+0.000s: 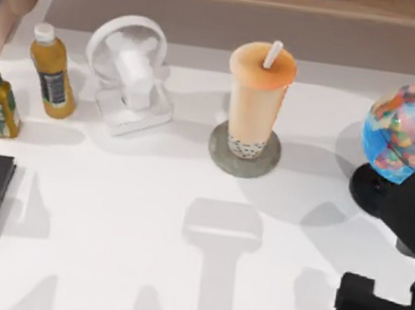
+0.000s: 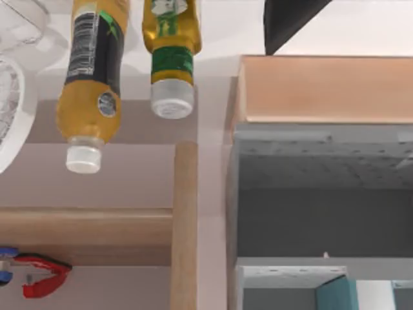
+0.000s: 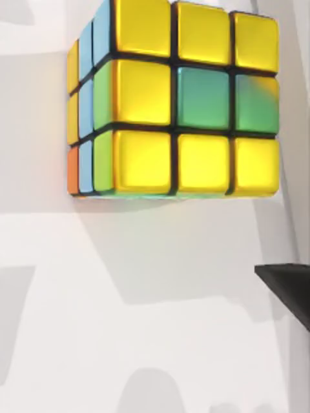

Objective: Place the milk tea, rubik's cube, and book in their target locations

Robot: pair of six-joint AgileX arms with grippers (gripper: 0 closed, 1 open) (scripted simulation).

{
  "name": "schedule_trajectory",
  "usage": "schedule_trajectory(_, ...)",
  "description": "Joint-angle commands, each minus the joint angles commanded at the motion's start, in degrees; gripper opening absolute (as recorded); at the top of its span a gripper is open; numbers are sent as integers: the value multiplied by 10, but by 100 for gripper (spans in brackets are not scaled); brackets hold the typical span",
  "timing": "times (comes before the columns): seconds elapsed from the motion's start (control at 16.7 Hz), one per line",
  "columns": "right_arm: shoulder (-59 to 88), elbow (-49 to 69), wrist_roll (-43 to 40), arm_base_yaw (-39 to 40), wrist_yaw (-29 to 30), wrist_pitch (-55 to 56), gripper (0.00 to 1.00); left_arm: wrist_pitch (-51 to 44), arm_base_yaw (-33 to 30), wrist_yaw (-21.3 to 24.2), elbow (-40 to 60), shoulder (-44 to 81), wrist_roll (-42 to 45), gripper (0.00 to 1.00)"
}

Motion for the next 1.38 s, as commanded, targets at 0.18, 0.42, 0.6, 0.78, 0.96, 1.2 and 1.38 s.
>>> schedule_trajectory(0.18,-1,-4,-1,-2,0,3,100,0,0,0,0,0,0,100)
schedule_trajectory(0.42,20,-47,-1,-1,0,68,100,0,0,0,0,0,0,100)
schedule_trajectory(0.6,41,-90,1,1,0,137,100,0,0,0,0,0,0,100)
schedule_trajectory(0.78,51,-107,3,2,0,158,100,0,0,0,0,0,0,100)
schedule_trajectory(0.96,51,-107,3,2,0,158,100,0,0,0,0,0,0,100)
schedule_trajectory(1.2,51,-107,3,2,0,158,70,0,0,0,0,0,0,100)
schedule_trajectory(1.38,51,-107,3,2,0,158,47,0,0,0,0,0,0,100)
